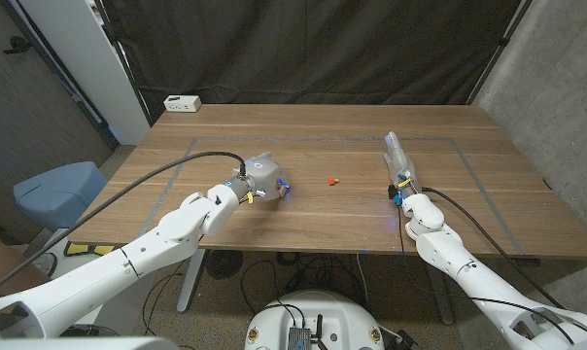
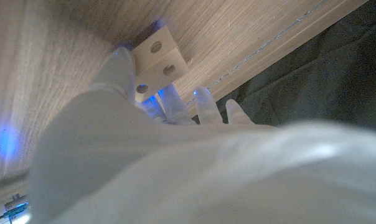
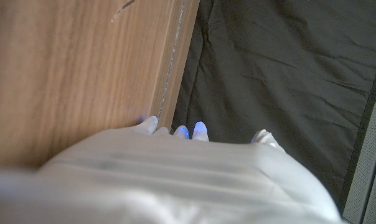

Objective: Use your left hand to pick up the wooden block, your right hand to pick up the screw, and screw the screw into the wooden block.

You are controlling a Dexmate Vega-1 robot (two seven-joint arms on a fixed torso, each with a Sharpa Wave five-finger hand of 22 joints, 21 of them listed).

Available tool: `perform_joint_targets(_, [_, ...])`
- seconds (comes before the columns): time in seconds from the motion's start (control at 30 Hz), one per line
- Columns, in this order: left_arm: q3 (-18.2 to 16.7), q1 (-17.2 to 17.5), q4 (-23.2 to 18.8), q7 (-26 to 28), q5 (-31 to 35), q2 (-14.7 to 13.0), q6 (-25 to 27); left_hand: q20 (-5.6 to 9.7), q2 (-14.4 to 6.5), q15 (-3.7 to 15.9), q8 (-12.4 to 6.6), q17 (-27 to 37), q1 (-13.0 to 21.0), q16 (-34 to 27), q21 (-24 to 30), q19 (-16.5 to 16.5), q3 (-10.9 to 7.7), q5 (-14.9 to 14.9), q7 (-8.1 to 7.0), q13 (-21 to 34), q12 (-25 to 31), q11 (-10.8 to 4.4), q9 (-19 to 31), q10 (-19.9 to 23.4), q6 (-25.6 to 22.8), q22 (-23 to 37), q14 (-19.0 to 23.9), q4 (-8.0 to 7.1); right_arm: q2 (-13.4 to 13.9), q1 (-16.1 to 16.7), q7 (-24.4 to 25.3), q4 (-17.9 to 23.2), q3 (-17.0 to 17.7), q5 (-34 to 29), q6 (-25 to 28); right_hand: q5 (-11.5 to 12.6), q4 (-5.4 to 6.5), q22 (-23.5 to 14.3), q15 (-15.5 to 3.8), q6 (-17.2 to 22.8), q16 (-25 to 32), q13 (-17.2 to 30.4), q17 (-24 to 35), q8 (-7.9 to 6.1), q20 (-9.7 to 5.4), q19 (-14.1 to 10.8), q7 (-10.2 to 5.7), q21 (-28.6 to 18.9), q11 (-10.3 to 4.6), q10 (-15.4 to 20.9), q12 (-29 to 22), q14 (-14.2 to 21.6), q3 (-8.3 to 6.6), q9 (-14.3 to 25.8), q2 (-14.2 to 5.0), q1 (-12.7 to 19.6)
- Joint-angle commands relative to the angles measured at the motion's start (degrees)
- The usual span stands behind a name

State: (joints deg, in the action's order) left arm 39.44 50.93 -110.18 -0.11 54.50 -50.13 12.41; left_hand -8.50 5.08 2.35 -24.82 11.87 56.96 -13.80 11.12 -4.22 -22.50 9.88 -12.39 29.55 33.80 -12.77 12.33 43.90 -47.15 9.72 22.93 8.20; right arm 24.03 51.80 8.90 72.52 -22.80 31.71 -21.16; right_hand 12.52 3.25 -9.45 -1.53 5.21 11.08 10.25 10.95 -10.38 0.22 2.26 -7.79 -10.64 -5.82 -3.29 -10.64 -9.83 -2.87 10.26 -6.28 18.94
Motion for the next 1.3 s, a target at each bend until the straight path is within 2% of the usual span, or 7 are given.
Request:
perform_joint_targets(0.03, [-1.02, 0.52, -0.27, 1.52, -2.07, 0.57, 0.43, -0.11, -0.70, 7.43, -0.82, 0.24, -0.03, -0.27, 0.19, -0.58, 0.22, 0.38, 0.86, 0.06, 0.02, 0.02, 0.13, 0.49, -2.01, 0.19, 0.70, -0.05, 2.98, 0.41, 1.33, 4.64, -1.09, -3.44, 2.85, 0.31, -0.29, -0.34, 0.06, -0.02, 0.21, 0.24, 0.00, -0.39, 0.22, -0.39, -0.39, -0.36, -0.26, -0.57, -0.18, -1.34, -0.24, 0.15, -0.16, -0.43])
perform_joint_targets(0.77, [-2.78, -0.18, 1.37, 7.26, -9.71, 4.03, 1.55, 0.27, -1.24, 7.72, -1.55, 0.42, 0.04, -0.63, 0.22, -1.54, 0.81, 0.44, 1.37, 0.22, 0.05, 0.01, 0.00, 2.14, -3.52, 0.20, 1.82, -0.08, 8.93, 1.45, 4.06, 14.07, -1.66, -7.93, 11.81, 0.30, -1.40, -0.30, -0.34, 3.73, 0.46, 0.26, -0.21, -1.49, 0.06, -2.00, -0.77, -0.75, -0.30, 1.67, -0.86, -0.19, -0.63, 0.22, 0.00, 0.56])
perform_joint_targets(0.93, [-2.92, -0.56, 1.90, 8.43, -11.57, 5.16, 1.90, 0.18, -1.37, 7.71, -1.67, 0.48, -0.01, -0.68, 0.19, -1.58, 0.91, 0.46, 1.36, 0.28, 0.09, 0.00, -0.01, 2.42, -3.76, 0.20, 1.96, -0.13, 10.41, 1.43, 4.64, 16.15, -1.88, -9.24, 14.20, 0.02, -2.18, -0.27, -0.29, 4.38, 0.55, 0.29, -0.28, -1.56, -0.06, -2.93, -0.90, -0.93, -0.11, 2.47, -1.01, 0.26, -1.22, 0.25, -0.34, 1.58])
perform_joint_targets(1.1, [-3.06, -1.12, 2.95, 10.35, -14.18, 6.37, 0.89, 0.27, -1.46, 7.74, -1.75, 0.54, -0.02, -0.73, 0.15, -1.64, 1.02, 0.48, 1.57, 0.32, 0.09, 0.00, -0.02, 2.68, -3.87, 0.20, 2.08, -0.14, 12.15, 1.38, 5.41, 18.53, -2.11, -10.96, 17.13, -0.28, -3.81, -0.22, -0.17, 5.70, 0.66, 0.32, -0.38, -1.81, 0.13, -3.91, -1.08, -0.97, -0.12, 3.42, -1.10, 1.06, -2.55, 0.30, -0.99, 3.77])
perform_joint_targets(1.27, [-2.93, -1.79, 4.00, 11.73, -16.36, 7.74, 0.58, 0.38, -1.54, 7.75, -1.85, 0.59, 0.00, -0.79, 0.14, -1.70, 1.10, 0.50, 1.71, 0.41, 0.16, 0.00, -0.03, 2.97, -4.08, 0.20, 2.22, -0.13, 13.63, 1.26, 7.20, 21.11, -2.56, -13.43, 20.94, -0.27, -4.51, -0.21, -0.20, 6.36, 0.71, 0.34, -0.41, -1.93, 0.23, -4.26, -0.99, -0.96, -0.11, 3.80, -1.13, 1.43, -3.01, 0.32, -1.05, 4.60])
perform_joint_targets(1.3, [-2.83, -1.98, 4.24, 12.00, -16.64, 7.95, 0.45, 0.39, -1.56, 7.73, -1.89, 0.60, 0.00, -0.83, 0.14, -1.73, 1.11, 0.50, 1.74, 0.42, 0.17, 0.00, -0.04, 3.03, -4.15, 0.21, 2.30, -0.13, 14.06, 1.20, 7.48, 21.75, -2.75, -14.10, 21.91, -0.18, -5.17, -0.20, -0.12, 7.15, 0.81, 0.35, -0.44, -2.09, 0.29, -4.77, -1.00, -1.02, -0.18, 4.53, -1.29, 1.96, -3.45, 0.33, -1.08, 5.37])
